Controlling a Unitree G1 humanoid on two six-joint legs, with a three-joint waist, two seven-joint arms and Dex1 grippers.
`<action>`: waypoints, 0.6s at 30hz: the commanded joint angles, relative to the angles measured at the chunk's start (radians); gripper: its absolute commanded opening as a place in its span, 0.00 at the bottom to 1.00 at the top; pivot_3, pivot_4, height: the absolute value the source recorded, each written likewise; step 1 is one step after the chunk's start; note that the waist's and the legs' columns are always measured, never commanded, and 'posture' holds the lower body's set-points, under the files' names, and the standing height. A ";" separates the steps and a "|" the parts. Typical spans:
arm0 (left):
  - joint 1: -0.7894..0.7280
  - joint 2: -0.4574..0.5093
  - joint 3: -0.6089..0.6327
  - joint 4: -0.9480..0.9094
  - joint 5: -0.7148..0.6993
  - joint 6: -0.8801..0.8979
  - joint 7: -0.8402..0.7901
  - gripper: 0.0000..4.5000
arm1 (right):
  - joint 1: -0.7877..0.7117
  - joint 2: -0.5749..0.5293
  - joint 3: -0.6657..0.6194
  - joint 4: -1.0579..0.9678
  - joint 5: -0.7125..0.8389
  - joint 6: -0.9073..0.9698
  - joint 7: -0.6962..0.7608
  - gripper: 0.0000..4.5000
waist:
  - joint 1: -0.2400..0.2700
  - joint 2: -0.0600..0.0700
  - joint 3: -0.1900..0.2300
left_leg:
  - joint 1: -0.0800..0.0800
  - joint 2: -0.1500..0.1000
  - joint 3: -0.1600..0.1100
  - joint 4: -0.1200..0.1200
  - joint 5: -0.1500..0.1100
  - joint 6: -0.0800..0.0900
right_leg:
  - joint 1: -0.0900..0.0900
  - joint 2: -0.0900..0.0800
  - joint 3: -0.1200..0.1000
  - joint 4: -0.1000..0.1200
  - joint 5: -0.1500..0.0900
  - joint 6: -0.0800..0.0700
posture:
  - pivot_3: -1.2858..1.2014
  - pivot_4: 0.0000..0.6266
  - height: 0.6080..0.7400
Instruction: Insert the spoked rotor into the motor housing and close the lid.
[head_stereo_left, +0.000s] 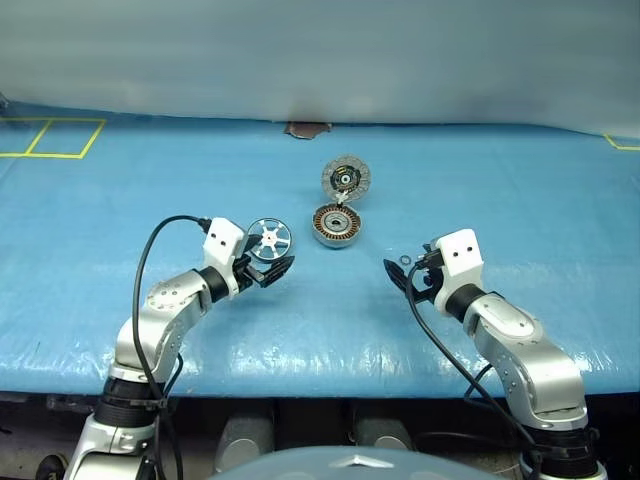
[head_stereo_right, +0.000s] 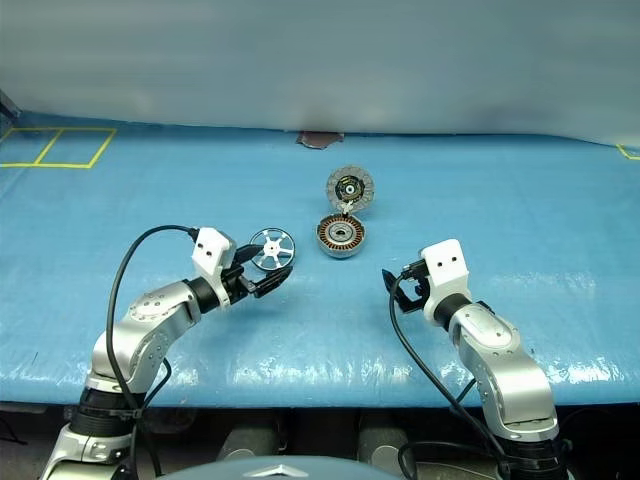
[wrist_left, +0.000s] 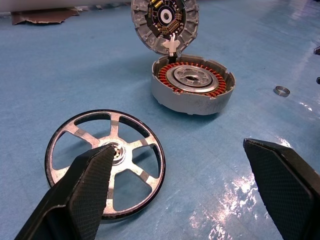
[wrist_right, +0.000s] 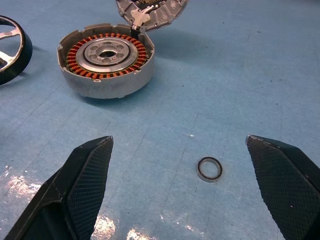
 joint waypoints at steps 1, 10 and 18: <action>-0.005 0.009 -0.001 -0.036 0.002 -0.020 -0.010 1.00 | -0.011 -0.004 -0.027 -0.021 0.005 -0.008 -0.004 1.00 | 0.000 0.000 0.000 | 0.000 0.000 0.000 0.000 0.000 0.000 | 0.000 0.000 0.000 0.000 0.000 0.000 | 0.52 0.24 1.00; -0.009 0.009 -0.003 -0.035 0.004 -0.017 -0.010 1.00 | -0.011 -0.005 -0.024 -0.023 -0.001 -0.006 -0.011 1.00 | 0.000 0.000 0.000 | 0.000 0.000 0.000 0.000 0.000 0.000 | 0.000 0.000 0.000 0.000 0.000 0.000 | 0.52 0.24 1.00; -0.004 0.008 -0.011 -0.038 0.006 -0.014 -0.010 1.00 | -0.009 -0.007 -0.025 -0.027 0.000 -0.005 -0.010 1.00 | 0.000 0.000 0.000 | 0.000 0.000 0.000 0.000 0.000 0.000 | 0.000 0.000 0.000 0.000 0.000 0.000 | 0.52 0.24 1.00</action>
